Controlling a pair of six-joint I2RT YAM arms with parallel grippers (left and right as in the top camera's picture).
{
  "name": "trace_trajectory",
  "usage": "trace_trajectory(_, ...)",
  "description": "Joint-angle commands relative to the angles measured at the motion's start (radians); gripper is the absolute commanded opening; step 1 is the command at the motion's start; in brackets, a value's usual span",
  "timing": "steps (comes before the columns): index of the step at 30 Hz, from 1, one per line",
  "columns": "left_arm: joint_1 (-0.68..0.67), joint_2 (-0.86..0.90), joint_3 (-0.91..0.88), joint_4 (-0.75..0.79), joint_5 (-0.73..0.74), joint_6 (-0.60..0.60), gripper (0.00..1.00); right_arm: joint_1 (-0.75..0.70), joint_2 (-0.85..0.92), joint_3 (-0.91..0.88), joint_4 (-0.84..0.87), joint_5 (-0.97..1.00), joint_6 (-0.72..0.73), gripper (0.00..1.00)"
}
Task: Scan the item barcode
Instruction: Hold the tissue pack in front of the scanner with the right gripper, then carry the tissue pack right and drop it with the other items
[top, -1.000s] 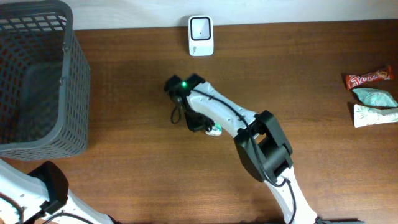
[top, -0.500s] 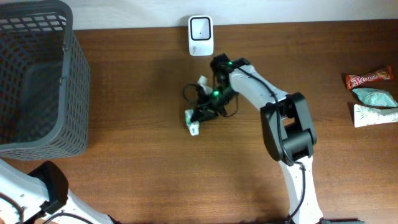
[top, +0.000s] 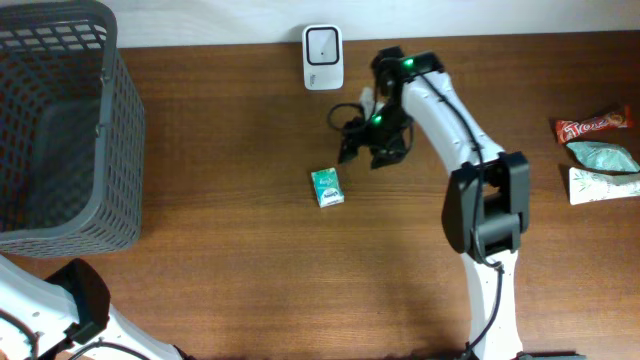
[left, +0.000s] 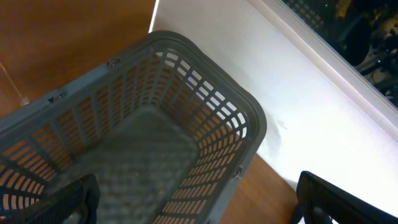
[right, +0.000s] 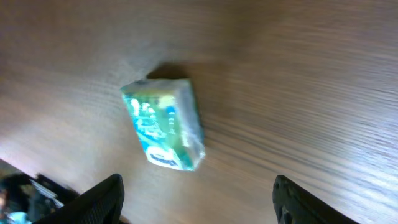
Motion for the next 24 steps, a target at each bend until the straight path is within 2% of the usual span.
trace_trajectory(1,0.003,-0.007,0.003,0.0,0.003,0.01,0.99,0.067,0.002,-0.065,0.042,0.013,-0.025,0.75)
trace_trajectory(3,0.003,-0.007,0.003,0.0,0.003,0.01,0.99,0.094,0.014,-0.116,0.083,0.013,-0.024,0.74)
trace_trajectory(5,0.003,-0.007,0.003,0.0,0.003,0.01,0.99,0.112,0.018,-0.177,0.139,0.013,-0.007,0.65)
trace_trajectory(6,0.003,-0.007,0.003,0.0,0.003,0.01,0.99,0.118,0.018,-0.205,0.166,0.013,0.012,0.55)
trace_trajectory(7,0.003,-0.007,0.003,0.0,0.003,0.01,0.99,0.124,0.018,-0.226,0.188,0.008,0.018,0.35)
trace_trajectory(8,0.003,-0.007,0.003,0.0,0.003,0.01,0.99,0.126,0.018,-0.228,0.19,0.008,0.032,0.23)
trace_trajectory(10,0.003,-0.007,0.003,0.0,0.003,0.01,0.99,0.126,0.018,-0.227,0.202,-0.03,0.032,0.14)
trace_trajectory(11,0.003,-0.007,0.003,0.0,0.003,0.01,0.99,0.125,0.018,-0.227,0.22,-0.064,0.032,0.04)
trace_trajectory(13,0.003,-0.007,0.003,0.0,0.003,0.01,0.99,0.115,0.017,-0.192,0.223,-0.07,0.032,0.04)
trace_trajectory(16,0.003,-0.007,0.003,0.0,0.003,0.01,0.99,0.085,0.017,-0.018,0.177,-0.013,0.031,0.04)
trace_trajectory(18,0.003,-0.007,0.003,0.0,0.003,0.01,0.99,0.072,0.017,0.121,0.161,0.135,0.031,0.04)
trace_trajectory(19,0.003,-0.007,0.003,0.0,0.003,0.01,0.99,0.071,0.017,0.211,0.17,0.274,0.031,0.04)
trace_trajectory(21,0.003,-0.007,0.003,0.0,0.003,0.01,0.99,0.079,0.017,0.347,0.308,0.596,0.019,0.04)
trace_trajectory(24,0.003,-0.007,0.003,0.0,0.003,0.01,0.99,0.087,0.021,0.333,0.533,0.672,-0.167,0.04)
